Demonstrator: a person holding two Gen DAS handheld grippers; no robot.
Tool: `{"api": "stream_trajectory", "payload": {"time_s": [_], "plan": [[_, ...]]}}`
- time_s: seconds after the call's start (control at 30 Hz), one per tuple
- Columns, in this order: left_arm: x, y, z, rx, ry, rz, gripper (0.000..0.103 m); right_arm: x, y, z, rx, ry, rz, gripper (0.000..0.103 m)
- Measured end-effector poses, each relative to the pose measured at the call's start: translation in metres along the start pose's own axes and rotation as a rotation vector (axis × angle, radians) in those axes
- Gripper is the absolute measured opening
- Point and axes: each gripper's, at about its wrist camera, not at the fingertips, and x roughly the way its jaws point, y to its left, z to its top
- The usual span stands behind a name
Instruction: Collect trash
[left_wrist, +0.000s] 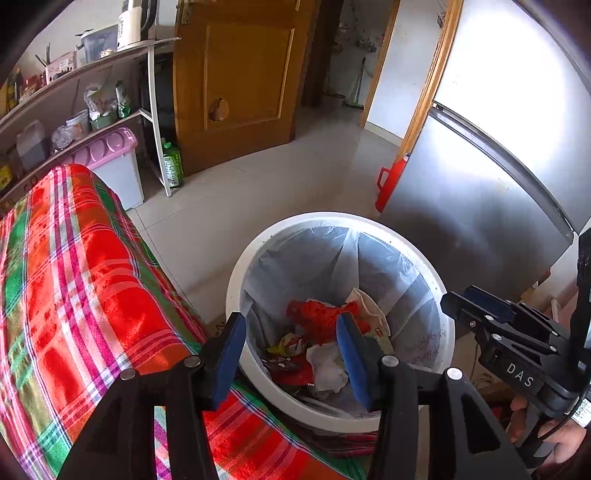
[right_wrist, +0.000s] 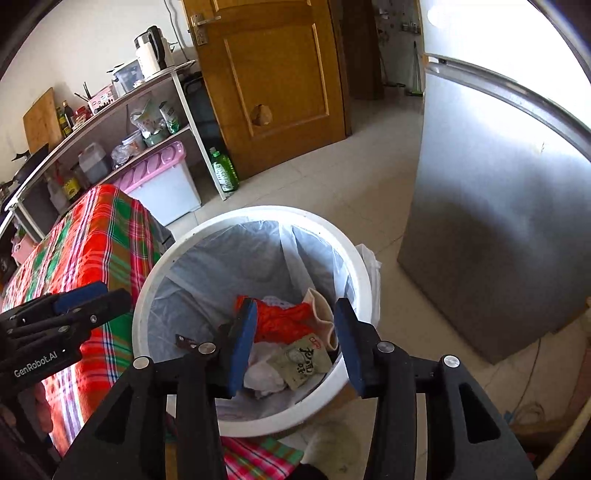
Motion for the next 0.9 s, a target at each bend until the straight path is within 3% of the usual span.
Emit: {"api": "stream_trajectory", "payload": {"time_s": [0.33, 0.43, 0.7, 0.9], "plan": [[-0.021, 0.0, -0.01, 0.01, -0.061, 0.065, 0.051, -0.018, 0.01, -0.012, -0.008, -0.061, -0.053, 0.045], [-0.028, 0.003, -0.015, -0.004, -0.089, 0.072, 0.051, -0.024, 0.013, -0.017, -0.004, -0.095, -0.062, 0.051], [-0.042, 0.004, -0.027, -0.002, -0.128, 0.132, 0.051, -0.038, 0.026, -0.032, 0.0, -0.132, -0.054, 0.051], [-0.047, 0.003, -0.032, -0.003, -0.137, 0.124, 0.051, -0.043, 0.033, -0.035, -0.005, -0.142, -0.068, 0.051]]}}
